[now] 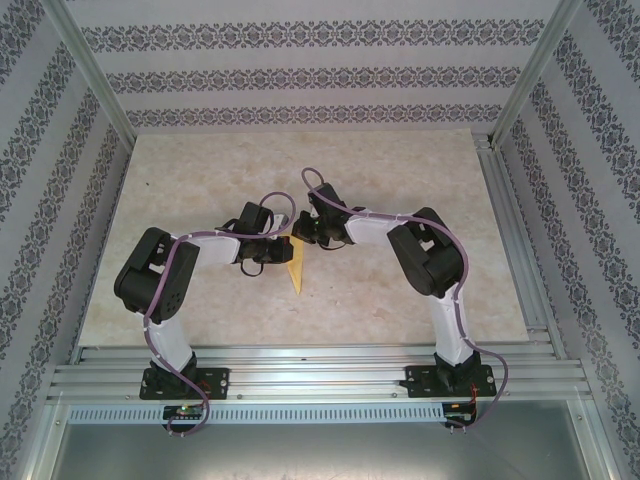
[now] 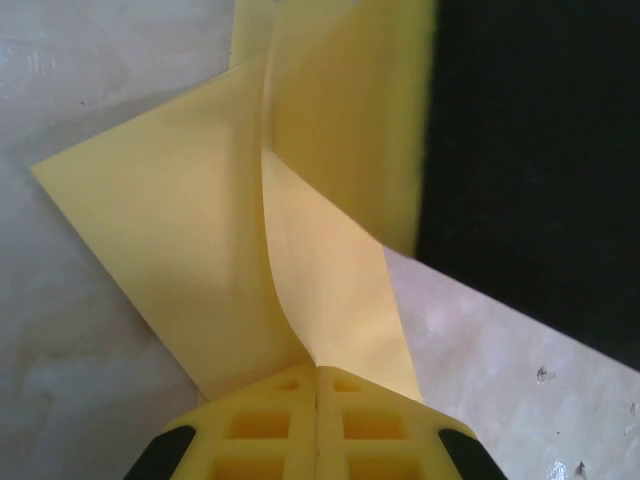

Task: Fold a paper plane with a square sheet of paper (fold left side to right side)
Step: Fold the wing for the fifth time at the center of the table.

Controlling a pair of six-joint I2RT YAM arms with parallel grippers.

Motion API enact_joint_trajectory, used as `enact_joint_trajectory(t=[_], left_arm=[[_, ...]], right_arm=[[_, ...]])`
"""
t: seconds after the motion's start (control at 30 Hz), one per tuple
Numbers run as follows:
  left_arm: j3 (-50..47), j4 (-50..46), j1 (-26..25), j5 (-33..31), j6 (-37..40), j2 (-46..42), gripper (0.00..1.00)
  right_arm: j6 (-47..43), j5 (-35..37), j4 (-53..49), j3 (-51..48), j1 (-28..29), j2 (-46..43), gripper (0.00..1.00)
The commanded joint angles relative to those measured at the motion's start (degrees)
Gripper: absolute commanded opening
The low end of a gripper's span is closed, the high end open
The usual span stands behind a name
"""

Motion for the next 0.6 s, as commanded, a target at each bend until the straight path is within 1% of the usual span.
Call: enact_joint_trajectory(t=[0.0, 0.3, 0.43, 0.57], left_arm=[[-1.96, -7.82, 0.24, -2.31, 1.56, 1.79, 0.00], [-2.23, -7.92, 0.30, -2.43, 1.73, 1.79, 0.00], [-2.38, -8.05, 0.24, -2.41, 1.80, 1.68, 0.00], [-2.56, -7.91, 0.22, -2.39, 1.72, 1.46, 0.00]], right_arm=[[0.30, 0.85, 0.27, 1.94, -0.91, 2.16, 0.02], [-3.07, 4.01, -3.64, 4.35, -3.22, 5.08, 0.02], [-5.48, 5.83, -6.88, 7.37, -4.36, 5.88, 0.02], [-6.68, 6.64, -8.03, 9.72, -5.47, 6.53, 0.03]])
